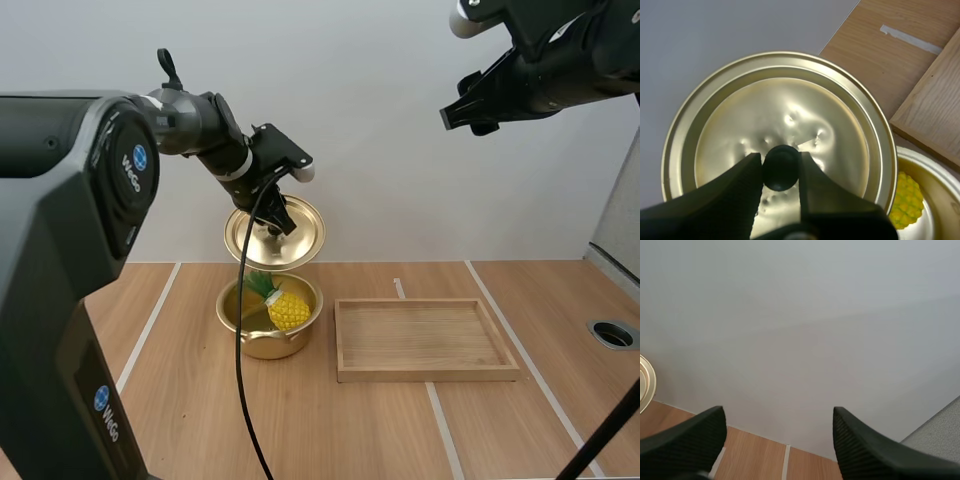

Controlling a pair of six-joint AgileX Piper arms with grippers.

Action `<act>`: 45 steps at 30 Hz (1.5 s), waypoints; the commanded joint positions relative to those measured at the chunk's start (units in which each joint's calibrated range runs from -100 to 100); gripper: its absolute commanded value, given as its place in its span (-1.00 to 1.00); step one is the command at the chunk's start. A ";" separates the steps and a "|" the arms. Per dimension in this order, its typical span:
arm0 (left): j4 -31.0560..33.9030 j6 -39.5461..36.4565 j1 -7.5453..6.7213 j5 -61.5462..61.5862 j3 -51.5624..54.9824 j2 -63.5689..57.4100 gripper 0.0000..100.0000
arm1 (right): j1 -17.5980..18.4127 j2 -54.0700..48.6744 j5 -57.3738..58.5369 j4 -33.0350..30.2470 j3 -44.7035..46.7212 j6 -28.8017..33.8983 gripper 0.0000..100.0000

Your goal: Open the pot, put the pineapple inside, and close it

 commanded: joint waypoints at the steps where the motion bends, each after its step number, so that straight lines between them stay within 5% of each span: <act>1: -4.91 4.74 -0.04 -8.18 2.45 -0.11 -1.00 | -0.24 -0.78 1.09 -0.13 0.06 0.15 1.00; 9: -13.66 12.61 -0.04 -21.06 3.82 -0.23 -1.00 | -0.24 -0.78 1.28 0.09 0.06 0.15 1.00; 35: -17.22 18.29 0.12 -19.18 10.96 -8.72 -1.00 | -0.24 -0.34 -0.08 2.24 0.06 -0.27 1.00; 41: -16.19 15.72 0.12 -1.50 10.79 -11.30 -1.00 | -0.24 -0.24 -0.08 2.38 0.06 -0.64 1.00; 45: -9.87 10.13 0.12 5.70 10.79 -11.30 -1.00 | -0.24 -0.24 0.30 1.73 0.06 -0.99 1.00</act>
